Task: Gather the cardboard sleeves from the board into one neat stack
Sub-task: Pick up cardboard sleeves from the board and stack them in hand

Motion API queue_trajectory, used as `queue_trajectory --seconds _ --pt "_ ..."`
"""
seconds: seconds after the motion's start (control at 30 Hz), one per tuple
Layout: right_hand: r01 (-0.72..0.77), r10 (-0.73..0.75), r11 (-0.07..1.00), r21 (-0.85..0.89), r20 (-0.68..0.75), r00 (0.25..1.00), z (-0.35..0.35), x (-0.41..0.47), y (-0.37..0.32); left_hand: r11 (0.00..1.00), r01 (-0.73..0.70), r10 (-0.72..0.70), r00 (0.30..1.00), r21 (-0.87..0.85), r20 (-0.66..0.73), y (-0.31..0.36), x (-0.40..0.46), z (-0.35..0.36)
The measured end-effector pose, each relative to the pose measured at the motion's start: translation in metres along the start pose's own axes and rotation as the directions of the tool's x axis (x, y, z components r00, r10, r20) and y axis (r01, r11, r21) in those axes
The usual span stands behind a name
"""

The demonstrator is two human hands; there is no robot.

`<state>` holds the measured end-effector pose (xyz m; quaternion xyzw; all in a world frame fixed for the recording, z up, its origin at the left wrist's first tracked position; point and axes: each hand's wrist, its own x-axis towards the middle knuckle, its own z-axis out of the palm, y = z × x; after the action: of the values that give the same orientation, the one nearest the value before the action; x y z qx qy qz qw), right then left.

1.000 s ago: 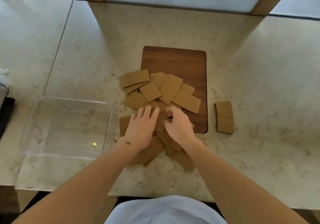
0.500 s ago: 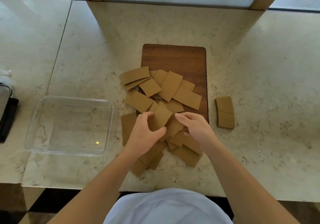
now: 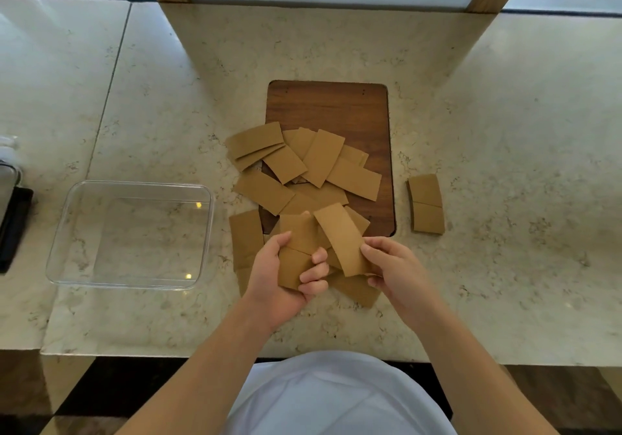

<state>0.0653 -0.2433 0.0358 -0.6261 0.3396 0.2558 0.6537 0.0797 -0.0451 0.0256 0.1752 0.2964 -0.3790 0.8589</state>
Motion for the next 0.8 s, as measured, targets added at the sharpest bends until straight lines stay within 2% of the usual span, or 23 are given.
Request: queue_trajectory --seconds 0.1,0.2,0.33,0.4,0.5,0.57,0.7,0.73,0.8 --pt "0.006 -0.006 1.000 0.018 0.023 1.000 -0.001 -0.002 -0.004 1.000 -0.008 0.008 1.000 0.002 0.017 0.000 0.001 0.000" --pt "0.008 -0.010 1.000 0.027 0.062 0.998 -0.001 -0.003 -0.010 0.998 0.058 -0.058 0.998 -0.008 0.029 0.000 -0.001 0.002" --pt "0.051 -0.077 0.990 0.134 0.192 0.978 -0.005 -0.008 -0.015 0.995 0.036 -0.032 0.999 0.098 -0.035 -0.003 0.003 0.001" --pt "0.066 -0.092 0.992 0.111 0.245 0.965 -0.008 -0.010 -0.016 0.990 0.011 0.001 0.997 0.142 -0.083 -0.004 0.003 0.001" --pt "0.087 -0.091 0.996 0.029 0.230 0.969 -0.011 -0.014 -0.010 0.983 0.040 -0.015 0.990 0.178 -0.142 -0.008 0.002 0.001" --pt "0.137 -0.130 0.990 -0.021 0.204 0.970 -0.010 -0.016 -0.010 0.974 0.040 -0.005 0.988 0.221 -0.157 -0.009 0.003 0.000" --pt "0.217 -0.192 0.973 -0.079 0.246 0.950 -0.005 -0.022 -0.018 0.945 -0.013 0.092 0.970 0.326 -0.226 -0.013 0.007 0.004" --pt "0.269 -0.236 0.956 -0.120 0.237 0.942 -0.003 -0.024 -0.020 0.944 -0.033 0.113 0.967 0.329 -0.228 -0.014 0.008 0.005" --pt "0.452 -0.420 0.868 -0.204 0.184 0.889 0.002 -0.028 -0.022 0.953 -0.069 0.135 0.968 0.295 -0.210 -0.012 0.009 0.009"
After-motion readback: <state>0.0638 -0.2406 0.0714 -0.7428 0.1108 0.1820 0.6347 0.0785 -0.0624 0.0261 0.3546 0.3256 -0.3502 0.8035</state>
